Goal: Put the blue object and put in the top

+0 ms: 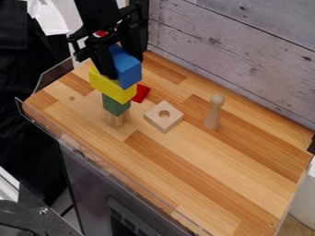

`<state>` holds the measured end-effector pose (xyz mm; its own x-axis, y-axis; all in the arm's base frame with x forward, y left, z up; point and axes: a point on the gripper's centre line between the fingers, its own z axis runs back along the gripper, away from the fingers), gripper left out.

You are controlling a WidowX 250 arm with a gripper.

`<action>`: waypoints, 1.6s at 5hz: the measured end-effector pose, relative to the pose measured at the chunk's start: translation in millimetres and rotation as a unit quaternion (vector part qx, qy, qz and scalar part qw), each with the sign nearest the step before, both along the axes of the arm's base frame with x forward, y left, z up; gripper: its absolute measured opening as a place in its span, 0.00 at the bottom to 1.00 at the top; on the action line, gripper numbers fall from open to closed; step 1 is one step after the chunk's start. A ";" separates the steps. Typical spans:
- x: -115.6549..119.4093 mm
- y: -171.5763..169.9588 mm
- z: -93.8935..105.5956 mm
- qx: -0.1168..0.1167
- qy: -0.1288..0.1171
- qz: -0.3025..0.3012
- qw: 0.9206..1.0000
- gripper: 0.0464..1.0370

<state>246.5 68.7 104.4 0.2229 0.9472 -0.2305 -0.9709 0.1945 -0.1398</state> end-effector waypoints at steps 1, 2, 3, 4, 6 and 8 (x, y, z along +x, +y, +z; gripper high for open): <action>-2.2 5.6 0.2 -0.002 -0.001 0.005 1.000 0.54; -3.0 6.5 0.2 -0.002 0.000 0.004 1.000 0.54; -3.1 6.0 -3.5 -0.007 0.005 0.000 1.000 0.54; -1.6 5.6 -4.8 -0.015 0.013 -0.005 1.000 0.61; 3.4 3.4 -1.8 -0.012 0.012 -0.011 1.000 0.96; 9.9 5.7 20.5 0.043 0.032 -0.066 0.996 0.96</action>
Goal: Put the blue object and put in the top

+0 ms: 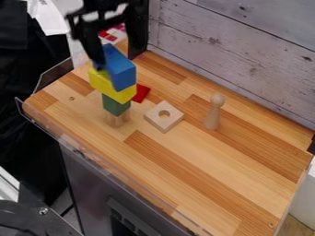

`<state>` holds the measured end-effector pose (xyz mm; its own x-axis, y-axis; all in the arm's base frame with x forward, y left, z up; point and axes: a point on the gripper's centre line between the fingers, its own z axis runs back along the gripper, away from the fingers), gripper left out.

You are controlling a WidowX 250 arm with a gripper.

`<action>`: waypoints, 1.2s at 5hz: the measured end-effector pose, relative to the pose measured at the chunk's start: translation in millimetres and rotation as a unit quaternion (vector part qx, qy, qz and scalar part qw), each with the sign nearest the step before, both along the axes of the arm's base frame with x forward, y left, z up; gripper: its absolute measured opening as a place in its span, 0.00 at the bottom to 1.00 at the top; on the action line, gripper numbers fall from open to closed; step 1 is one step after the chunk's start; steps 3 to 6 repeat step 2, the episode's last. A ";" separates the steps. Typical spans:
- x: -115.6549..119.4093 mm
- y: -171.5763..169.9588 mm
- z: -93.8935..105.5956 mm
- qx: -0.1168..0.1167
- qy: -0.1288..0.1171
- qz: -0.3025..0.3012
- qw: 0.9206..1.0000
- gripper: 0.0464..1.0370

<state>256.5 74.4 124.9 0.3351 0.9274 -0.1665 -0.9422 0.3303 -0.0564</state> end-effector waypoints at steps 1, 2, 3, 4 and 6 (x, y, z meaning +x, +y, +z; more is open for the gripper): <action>-2.6 -18.8 23.9 0.061 0.034 -0.060 0.996 0.96; -3.5 -53.1 31.8 0.104 0.060 -0.167 0.978 0.96; -3.5 -53.1 31.8 0.104 0.060 -0.167 0.978 0.96; -3.5 -53.1 31.8 0.104 0.060 -0.167 0.978 0.96; -3.5 -53.1 31.8 0.104 0.060 -0.167 0.978 0.96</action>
